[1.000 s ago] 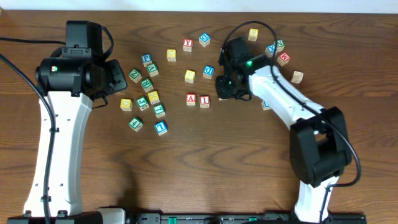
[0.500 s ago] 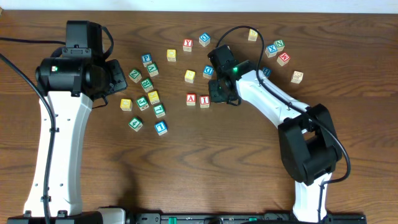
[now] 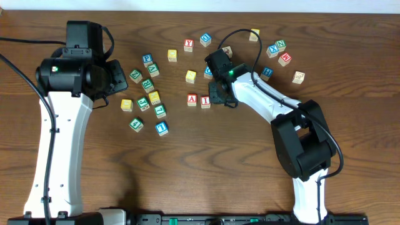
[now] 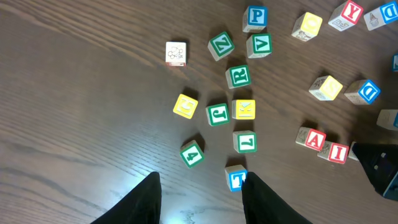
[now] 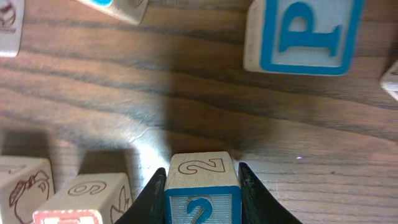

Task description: Spell out AI2

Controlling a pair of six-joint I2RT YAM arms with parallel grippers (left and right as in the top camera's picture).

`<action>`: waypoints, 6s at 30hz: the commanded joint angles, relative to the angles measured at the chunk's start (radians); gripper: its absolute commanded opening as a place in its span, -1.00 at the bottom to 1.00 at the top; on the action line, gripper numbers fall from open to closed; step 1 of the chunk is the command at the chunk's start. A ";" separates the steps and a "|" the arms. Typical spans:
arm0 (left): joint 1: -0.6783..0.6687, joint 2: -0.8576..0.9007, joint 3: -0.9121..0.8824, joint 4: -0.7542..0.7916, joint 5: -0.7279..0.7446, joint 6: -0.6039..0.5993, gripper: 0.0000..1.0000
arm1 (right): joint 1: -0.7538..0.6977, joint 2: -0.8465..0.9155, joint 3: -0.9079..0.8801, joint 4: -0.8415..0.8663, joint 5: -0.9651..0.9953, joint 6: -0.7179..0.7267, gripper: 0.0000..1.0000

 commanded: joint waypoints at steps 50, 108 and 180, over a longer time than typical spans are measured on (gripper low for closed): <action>0.005 0.005 0.015 -0.003 -0.013 0.009 -0.17 | 0.003 -0.010 0.031 0.003 0.043 -0.006 -0.12; 0.005 0.005 0.015 -0.003 -0.013 0.009 -0.17 | 0.122 0.022 0.051 0.014 -0.147 -0.041 -0.98; 0.005 0.005 0.015 -0.003 -0.013 0.009 -0.17 | 0.077 -0.014 0.051 -0.115 -0.151 -0.117 -0.97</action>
